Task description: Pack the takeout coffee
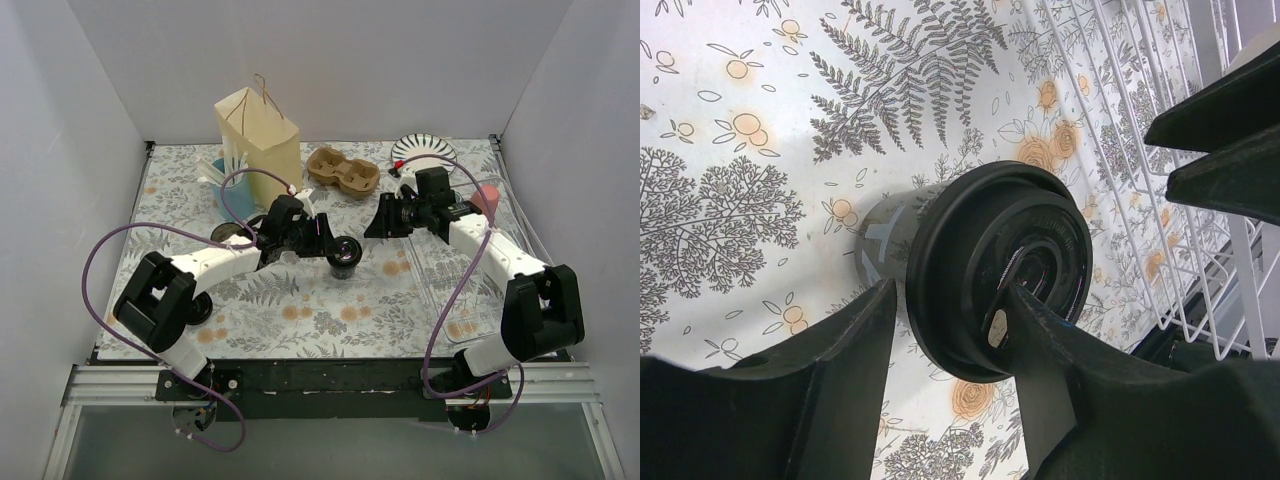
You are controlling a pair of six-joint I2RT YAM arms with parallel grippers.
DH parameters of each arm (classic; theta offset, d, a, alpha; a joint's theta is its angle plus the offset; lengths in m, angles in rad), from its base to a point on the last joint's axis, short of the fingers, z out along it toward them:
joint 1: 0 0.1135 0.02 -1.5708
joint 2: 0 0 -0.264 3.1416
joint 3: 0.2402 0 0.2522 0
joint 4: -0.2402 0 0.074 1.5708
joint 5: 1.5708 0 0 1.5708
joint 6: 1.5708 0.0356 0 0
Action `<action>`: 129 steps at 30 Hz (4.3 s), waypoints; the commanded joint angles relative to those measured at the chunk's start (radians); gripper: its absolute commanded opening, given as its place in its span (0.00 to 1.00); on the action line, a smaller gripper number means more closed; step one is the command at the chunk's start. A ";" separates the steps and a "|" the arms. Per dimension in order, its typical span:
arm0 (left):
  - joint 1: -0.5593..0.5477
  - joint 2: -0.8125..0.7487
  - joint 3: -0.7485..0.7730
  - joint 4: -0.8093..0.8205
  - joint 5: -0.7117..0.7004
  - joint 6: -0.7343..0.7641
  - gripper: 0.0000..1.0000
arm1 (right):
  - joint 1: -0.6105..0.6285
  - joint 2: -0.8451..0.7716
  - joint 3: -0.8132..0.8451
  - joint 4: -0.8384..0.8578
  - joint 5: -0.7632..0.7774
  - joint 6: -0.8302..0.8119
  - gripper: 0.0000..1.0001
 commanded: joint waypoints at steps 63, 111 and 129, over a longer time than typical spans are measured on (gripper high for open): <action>0.036 0.160 0.021 -0.255 -0.053 0.229 0.47 | 0.002 0.158 0.162 -0.083 -0.130 -0.188 0.40; 0.036 0.115 -0.056 -0.218 -0.082 0.070 0.47 | 0.031 0.139 0.151 -0.102 0.020 -0.087 0.40; 0.074 0.062 0.345 -0.319 0.077 -0.007 0.96 | 0.074 -0.124 0.068 -0.048 0.140 -0.170 0.86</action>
